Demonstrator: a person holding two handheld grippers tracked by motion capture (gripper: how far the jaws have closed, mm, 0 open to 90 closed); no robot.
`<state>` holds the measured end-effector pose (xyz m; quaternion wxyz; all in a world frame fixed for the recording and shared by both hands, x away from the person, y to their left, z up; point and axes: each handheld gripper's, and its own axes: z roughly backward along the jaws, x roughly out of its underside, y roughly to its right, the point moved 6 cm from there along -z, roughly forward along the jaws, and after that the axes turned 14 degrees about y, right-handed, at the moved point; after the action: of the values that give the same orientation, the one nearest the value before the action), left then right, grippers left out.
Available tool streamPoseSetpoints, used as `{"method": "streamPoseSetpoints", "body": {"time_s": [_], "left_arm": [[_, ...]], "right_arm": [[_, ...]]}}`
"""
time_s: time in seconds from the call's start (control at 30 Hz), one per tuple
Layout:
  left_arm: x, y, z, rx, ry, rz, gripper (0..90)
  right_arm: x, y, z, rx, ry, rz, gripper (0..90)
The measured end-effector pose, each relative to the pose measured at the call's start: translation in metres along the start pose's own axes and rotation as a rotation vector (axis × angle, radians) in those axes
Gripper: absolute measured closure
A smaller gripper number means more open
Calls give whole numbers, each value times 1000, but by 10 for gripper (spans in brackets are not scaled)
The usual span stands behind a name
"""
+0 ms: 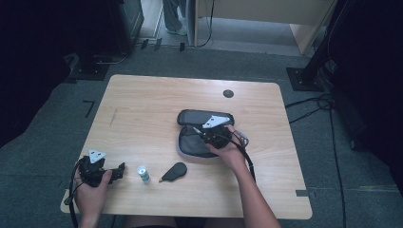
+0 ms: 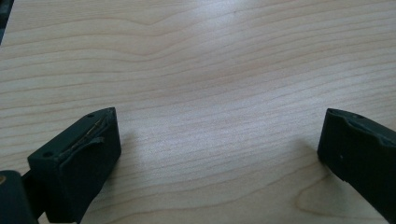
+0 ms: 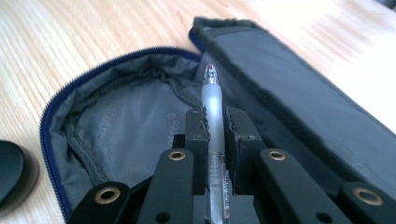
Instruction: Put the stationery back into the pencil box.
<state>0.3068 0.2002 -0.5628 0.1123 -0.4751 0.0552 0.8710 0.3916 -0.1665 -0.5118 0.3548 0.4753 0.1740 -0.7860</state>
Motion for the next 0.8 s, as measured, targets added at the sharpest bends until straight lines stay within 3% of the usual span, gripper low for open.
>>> {"method": "streamPoseSetpoints", "body": {"time_s": [0.23, 0.4, 0.53, 0.6, 0.8], "left_arm": [[0, 0, 0, 0, 0, 0, 0], [0, 0, 0, 0, 0, 0, 0], [0, 0, 0, 0, 0, 0, 0], [0, 0, 0, 0, -1, 0, 0], [0, 0, 0, 0, -1, 0, 0]], "right_arm": [[13, 1, -9, -20, -81, 10, 794], [19, 2, -8, -12, -126, -10, 681], [21, 6, 5, 34, -141, -23, 607], [27, 12, 17, 89, -144, -25, 595], [40, 16, 29, 139, -164, -7, 584]]}}
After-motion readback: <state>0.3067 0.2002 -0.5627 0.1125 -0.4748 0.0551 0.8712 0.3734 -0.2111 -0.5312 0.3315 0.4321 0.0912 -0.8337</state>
